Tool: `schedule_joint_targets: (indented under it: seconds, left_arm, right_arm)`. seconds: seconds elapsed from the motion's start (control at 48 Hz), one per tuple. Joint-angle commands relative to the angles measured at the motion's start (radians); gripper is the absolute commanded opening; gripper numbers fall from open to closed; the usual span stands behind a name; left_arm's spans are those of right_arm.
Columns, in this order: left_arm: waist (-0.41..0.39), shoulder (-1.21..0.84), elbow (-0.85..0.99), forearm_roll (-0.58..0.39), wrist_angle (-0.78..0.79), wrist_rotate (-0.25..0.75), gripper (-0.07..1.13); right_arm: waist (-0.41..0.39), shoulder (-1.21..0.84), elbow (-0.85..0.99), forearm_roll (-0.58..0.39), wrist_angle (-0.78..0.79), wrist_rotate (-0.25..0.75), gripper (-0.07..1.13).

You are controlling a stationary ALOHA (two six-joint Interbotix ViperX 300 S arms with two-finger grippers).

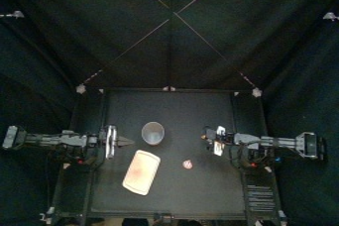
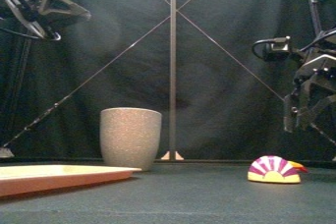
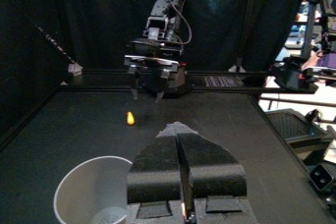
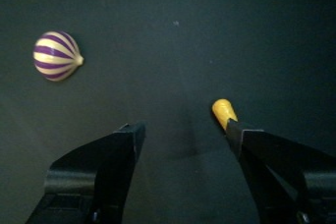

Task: Pick the shrimp then place it on the pink plate
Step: Pick the shrimp

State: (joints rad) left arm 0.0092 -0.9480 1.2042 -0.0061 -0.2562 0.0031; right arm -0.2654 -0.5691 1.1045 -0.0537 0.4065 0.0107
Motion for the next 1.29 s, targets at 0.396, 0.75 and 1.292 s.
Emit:
schedule_joint_targets:
  seconds: [0.396,0.75,1.292]
  left_arm:
    - [0.003,0.005,0.003,0.002,-0.011,0.000,0.01]
    - [0.003,0.005,0.011,0.002,-0.012,0.000,0.01]
    - [0.005,0.005,0.012,0.000,-0.015,0.000,0.01]
  right_arm:
    - [-0.095,0.236,-0.084,-0.137,-0.043,-0.003,0.98]
    - [-0.181,0.296,-0.037,-0.133,-0.130,-0.003,0.97]
    - [-0.183,0.367,-0.020,-0.077,-0.209,0.002,0.81]
